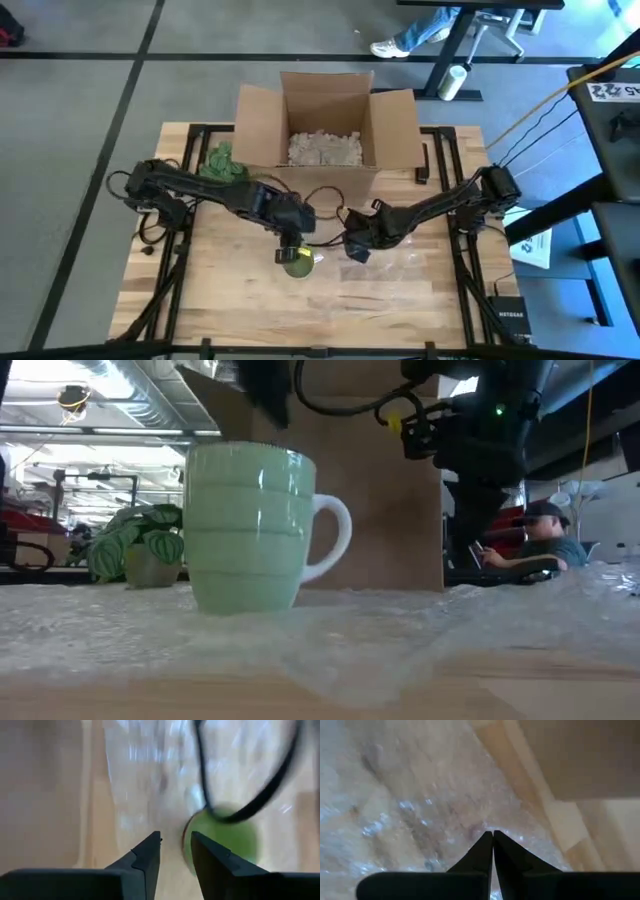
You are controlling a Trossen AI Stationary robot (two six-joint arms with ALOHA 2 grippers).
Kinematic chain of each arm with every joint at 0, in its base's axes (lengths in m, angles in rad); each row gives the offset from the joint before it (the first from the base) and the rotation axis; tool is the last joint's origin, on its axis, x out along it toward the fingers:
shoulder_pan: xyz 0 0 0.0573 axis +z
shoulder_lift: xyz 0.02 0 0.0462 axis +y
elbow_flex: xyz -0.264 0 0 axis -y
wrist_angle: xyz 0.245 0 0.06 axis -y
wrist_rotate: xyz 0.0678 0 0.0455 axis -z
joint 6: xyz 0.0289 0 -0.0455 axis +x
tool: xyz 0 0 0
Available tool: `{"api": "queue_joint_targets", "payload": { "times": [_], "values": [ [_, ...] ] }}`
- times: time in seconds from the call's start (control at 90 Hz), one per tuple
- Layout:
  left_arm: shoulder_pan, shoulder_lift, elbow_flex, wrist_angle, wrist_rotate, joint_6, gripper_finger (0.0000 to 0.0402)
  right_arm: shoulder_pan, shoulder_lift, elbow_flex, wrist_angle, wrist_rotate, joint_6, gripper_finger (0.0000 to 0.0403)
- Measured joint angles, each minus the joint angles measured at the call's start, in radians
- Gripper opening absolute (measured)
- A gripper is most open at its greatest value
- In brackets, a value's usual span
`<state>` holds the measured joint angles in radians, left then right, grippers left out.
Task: Wrap mug
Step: Wrap the green mug in bubble wrap
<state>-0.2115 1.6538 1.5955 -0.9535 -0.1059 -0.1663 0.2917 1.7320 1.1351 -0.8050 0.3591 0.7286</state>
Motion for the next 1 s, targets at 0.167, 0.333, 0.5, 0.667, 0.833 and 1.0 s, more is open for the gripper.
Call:
{"api": "queue_joint_targets", "payload": {
  "times": [0.167,0.333,0.5,0.667,0.833,1.0],
  "values": [
    [-0.050,-0.165,-0.020,0.080,-0.136,0.014,0.0090,0.044,-0.016,0.000,0.068,0.046,0.000,0.0000],
    [-0.131,-0.335,-0.171,0.185,-0.259,-0.024,0.0090,0.093,-0.019,0.000,0.219,0.107,-0.017,0.0000],
    [-0.217,-0.490,-0.430,0.327,-0.377,-0.130,0.0090,0.124,-0.019,-0.014,0.523,0.209,-0.123,0.0000],
    [-0.272,-0.617,-0.704,0.559,-0.403,-0.200,0.0090,0.105,-0.031,-0.017,0.758,0.204,-0.308,0.0000],
    [-0.287,-0.716,-0.924,0.781,-0.424,-0.237,0.0090,0.093,-0.071,-0.016,0.901,0.158,-0.476,0.0000],
    [-0.287,-0.779,-1.090,0.979,-0.426,-0.248,0.0090,0.108,-0.136,-0.018,0.966,0.029,-0.552,0.0000]
  ]
}}
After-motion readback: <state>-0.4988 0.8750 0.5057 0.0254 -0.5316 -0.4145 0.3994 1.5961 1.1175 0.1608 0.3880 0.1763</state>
